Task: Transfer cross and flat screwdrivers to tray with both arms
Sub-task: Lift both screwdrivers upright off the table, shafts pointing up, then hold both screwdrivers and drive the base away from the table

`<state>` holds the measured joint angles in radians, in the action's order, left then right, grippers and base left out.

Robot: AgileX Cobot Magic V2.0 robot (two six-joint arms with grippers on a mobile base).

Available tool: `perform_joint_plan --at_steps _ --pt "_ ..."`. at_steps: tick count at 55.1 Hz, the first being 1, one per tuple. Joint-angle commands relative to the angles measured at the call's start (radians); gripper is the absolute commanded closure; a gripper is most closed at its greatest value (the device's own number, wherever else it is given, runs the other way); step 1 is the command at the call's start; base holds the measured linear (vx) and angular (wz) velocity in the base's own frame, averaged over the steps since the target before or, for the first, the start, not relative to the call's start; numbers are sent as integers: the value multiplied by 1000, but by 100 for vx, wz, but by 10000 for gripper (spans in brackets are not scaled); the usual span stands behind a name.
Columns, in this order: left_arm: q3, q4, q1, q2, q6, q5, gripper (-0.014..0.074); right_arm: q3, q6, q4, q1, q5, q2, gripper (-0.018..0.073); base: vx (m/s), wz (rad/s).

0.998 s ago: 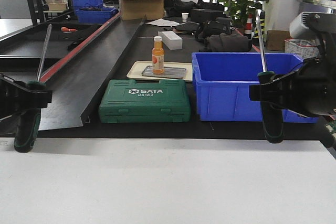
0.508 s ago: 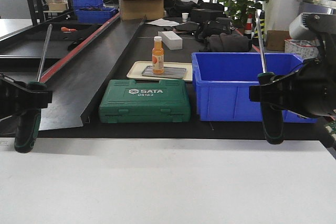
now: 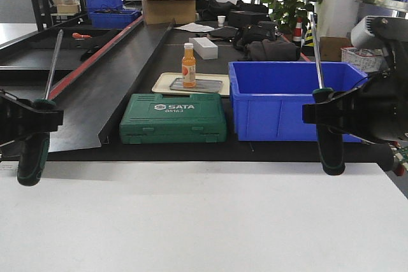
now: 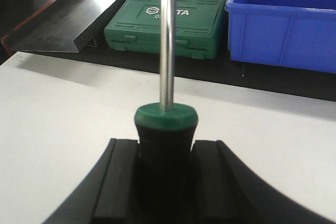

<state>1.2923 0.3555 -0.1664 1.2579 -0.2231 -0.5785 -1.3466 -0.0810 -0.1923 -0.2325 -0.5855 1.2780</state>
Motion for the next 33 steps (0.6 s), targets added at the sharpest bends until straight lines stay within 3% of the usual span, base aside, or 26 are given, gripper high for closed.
perform_joint_plan --at_steps 1,33 --pt "32 25 -5 -25 9 85 602 -37 0 -5 5 89 -31 567 -19 -5" --pt "32 25 -5 -25 9 85 602 -37 0 -5 5 90 -31 567 -25 -12"
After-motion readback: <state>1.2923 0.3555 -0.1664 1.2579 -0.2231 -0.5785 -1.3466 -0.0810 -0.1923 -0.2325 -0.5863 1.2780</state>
